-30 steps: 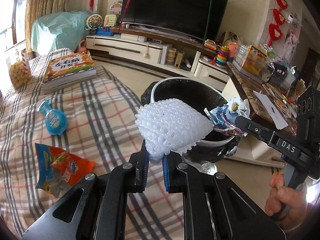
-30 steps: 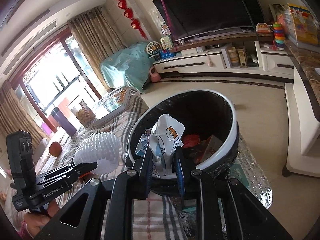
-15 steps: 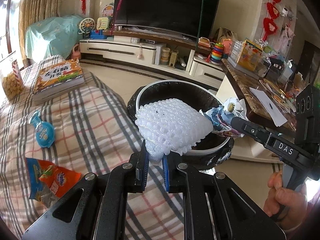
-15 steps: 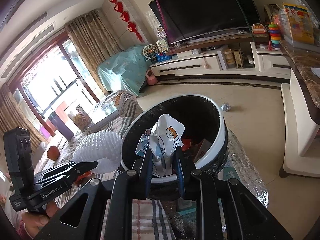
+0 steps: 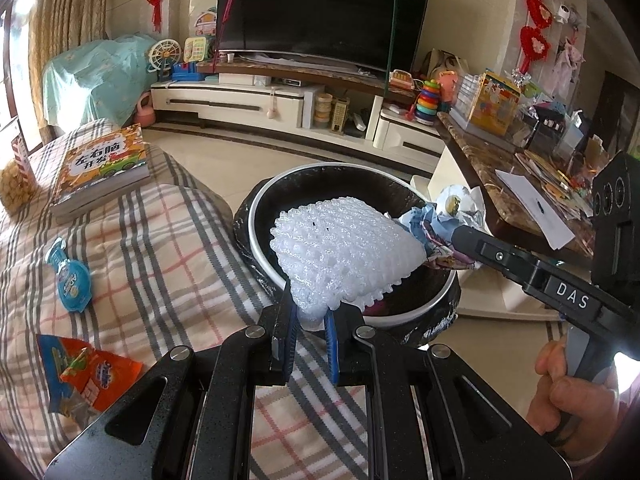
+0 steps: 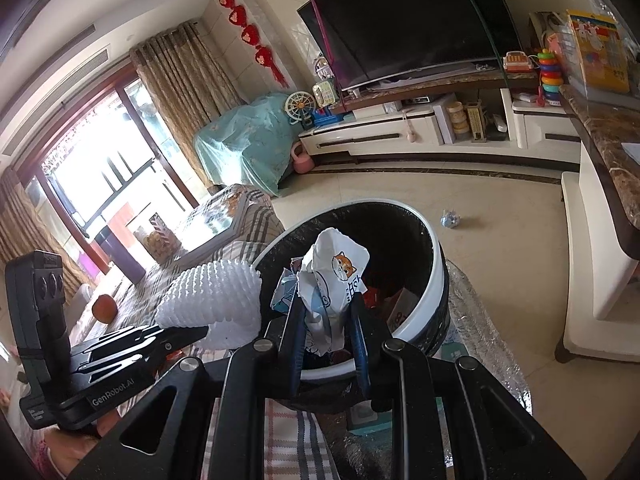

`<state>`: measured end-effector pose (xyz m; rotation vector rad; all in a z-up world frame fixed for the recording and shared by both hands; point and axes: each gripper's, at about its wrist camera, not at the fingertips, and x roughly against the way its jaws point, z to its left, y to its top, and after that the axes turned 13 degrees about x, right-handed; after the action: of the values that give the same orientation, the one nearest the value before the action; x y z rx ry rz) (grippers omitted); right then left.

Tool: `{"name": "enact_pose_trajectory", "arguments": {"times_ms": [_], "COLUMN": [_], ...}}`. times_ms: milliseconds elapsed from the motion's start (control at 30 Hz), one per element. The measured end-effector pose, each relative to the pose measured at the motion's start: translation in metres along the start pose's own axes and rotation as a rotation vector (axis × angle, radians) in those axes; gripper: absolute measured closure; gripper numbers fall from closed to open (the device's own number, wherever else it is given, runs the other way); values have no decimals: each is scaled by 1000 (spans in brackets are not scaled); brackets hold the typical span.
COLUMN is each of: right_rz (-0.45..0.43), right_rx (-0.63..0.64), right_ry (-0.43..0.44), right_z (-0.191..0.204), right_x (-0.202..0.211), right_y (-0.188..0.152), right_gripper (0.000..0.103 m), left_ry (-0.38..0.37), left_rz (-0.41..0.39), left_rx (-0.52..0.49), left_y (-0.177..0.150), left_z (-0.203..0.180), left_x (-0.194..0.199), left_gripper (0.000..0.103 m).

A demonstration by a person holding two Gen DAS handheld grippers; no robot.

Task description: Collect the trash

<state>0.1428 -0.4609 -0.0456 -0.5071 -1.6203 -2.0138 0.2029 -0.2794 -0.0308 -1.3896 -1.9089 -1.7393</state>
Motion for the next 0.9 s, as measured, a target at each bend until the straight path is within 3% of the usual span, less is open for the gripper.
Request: {"name": "enact_pose_trajectory", "arguments": {"times_ms": [900], "right_rz": [47], "right_rx": [30], "right_ry": [-35], "right_z": [-10], "right_x": [-23], "right_y": [21], "right_gripper": [82], "left_ry": [33], "left_rz": [17], "left_rx": [-41], "left_y": [20], "left_z": [-18], "left_x": [-23], "left_gripper": [92]}}
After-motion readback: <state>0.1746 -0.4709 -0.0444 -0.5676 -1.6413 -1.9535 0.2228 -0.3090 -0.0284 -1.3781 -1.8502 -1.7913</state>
